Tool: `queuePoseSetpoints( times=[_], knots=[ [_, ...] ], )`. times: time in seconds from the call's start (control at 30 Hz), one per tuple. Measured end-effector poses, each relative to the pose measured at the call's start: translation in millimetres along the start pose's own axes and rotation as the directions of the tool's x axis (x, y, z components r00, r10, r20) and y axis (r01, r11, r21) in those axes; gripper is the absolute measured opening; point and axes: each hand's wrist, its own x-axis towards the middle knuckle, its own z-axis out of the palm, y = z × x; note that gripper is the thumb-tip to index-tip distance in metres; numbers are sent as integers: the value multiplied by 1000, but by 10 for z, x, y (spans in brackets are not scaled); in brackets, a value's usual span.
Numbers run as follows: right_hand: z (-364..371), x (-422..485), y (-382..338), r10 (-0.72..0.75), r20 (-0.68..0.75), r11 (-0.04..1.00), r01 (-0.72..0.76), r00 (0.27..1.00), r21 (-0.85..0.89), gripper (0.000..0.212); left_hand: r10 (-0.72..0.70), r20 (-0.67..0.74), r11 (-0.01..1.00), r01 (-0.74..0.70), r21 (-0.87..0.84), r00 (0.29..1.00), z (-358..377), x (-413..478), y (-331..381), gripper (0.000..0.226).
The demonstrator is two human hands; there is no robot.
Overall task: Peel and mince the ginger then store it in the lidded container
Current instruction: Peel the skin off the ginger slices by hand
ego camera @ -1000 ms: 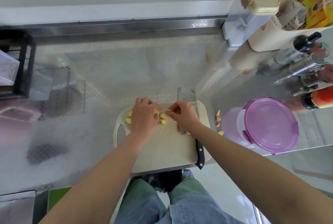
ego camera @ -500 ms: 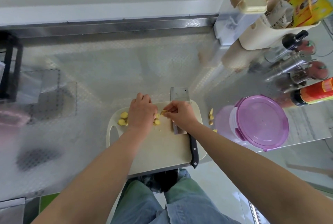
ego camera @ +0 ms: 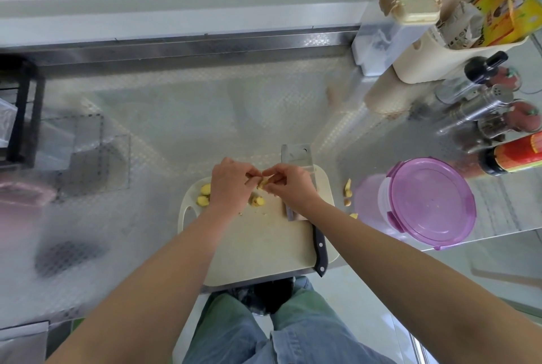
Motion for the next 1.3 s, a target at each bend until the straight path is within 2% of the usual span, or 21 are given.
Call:
queuePoseSetpoints(
  times=[0.1, 0.23, 0.3, 0.47, 0.63, 0.87, 1.07, 1.17, 1.3],
  knots=[
    [5, -3, 0, -17, 15, 999, 18, 1000, -38, 19, -12, 17, 999, 13, -44, 1000, 14, -10, -36, 12],
    [-17, -29, 37, 36, 11, 994, -35, 999, -100, 15, 31, -143, 1000, -31, -1, 989, -15, -135, -44, 6],
    [-39, -65, 28, 84, 51, 991, -78, 995, -106, 15, 1, -152, 1000, 2, 22, 988, -39, -212, -77, 6],
    [13, -94, 23, 230, 81, 962, -239, 970, 131, 7, -61, -38, 993, 64, 96, 997, -48, -359, -158, 16],
    [157, -104, 26, 273, 116, 935, -292, 955, 202, 16, -139, -50, 989, 141, 48, 989, 1, -460, -64, 21],
    [186, -141, 2, 268, 76, 927, -279, 960, 251, 8, -363, 4, 920, 359, -156, 932, 59, -544, 9, 18],
    [198, -171, 18, 232, 29, 949, -233, 972, 214, 6, -418, 52, 864, 415, -286, 907, 108, -547, -5, 16],
    [180, -187, -8, 183, 6, 972, -181, 983, 150, 5, -476, 81, 806, 471, -359, 876, 107, -547, -13, 16],
    [205, -185, 8, 163, 25, 975, -165, 986, 147, 8, -554, 123, 701, 541, -463, 823, 138, -537, -24, 13]
  ],
)
